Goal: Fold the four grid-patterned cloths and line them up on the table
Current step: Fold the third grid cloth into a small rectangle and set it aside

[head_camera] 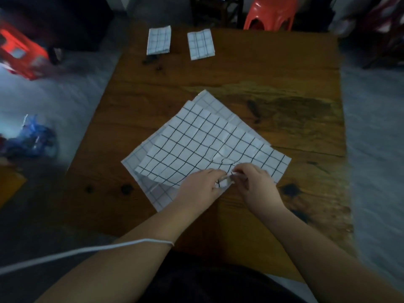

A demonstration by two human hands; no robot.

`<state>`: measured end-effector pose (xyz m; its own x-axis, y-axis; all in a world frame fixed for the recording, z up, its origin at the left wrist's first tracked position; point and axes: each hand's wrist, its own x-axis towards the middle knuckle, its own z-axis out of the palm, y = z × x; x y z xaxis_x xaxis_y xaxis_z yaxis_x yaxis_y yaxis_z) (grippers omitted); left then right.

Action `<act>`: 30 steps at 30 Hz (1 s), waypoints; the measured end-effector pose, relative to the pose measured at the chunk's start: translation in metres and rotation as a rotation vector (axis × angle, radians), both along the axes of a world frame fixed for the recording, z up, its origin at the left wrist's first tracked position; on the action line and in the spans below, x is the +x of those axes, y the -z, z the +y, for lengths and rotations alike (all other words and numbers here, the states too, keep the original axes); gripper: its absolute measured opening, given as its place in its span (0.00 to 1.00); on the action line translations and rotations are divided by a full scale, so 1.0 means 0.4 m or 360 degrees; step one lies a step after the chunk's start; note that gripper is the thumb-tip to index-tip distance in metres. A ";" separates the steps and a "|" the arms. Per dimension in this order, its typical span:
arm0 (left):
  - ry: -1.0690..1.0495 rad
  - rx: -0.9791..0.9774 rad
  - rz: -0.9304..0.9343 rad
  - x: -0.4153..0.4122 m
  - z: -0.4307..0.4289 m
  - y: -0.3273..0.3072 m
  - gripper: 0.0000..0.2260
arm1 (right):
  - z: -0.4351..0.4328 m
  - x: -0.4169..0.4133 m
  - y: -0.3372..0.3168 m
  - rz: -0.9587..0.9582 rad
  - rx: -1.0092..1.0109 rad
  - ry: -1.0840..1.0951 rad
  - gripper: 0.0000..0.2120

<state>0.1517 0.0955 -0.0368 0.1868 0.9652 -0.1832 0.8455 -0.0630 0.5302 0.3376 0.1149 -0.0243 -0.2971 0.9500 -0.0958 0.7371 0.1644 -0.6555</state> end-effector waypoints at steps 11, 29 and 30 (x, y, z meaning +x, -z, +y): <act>-0.1143 -0.0116 -0.1092 -0.174 0.049 -0.183 0.17 | -0.036 -0.114 -0.126 -0.0044 0.0296 0.0310 0.31; -0.0877 -0.0519 -0.1623 -0.662 0.108 -0.386 0.07 | 0.051 -0.470 -0.432 -0.0299 0.0362 0.0640 0.05; -0.0923 -0.0549 -0.1670 -0.666 0.122 -0.385 0.09 | 0.059 -0.473 -0.437 -0.0288 0.0341 0.0652 0.05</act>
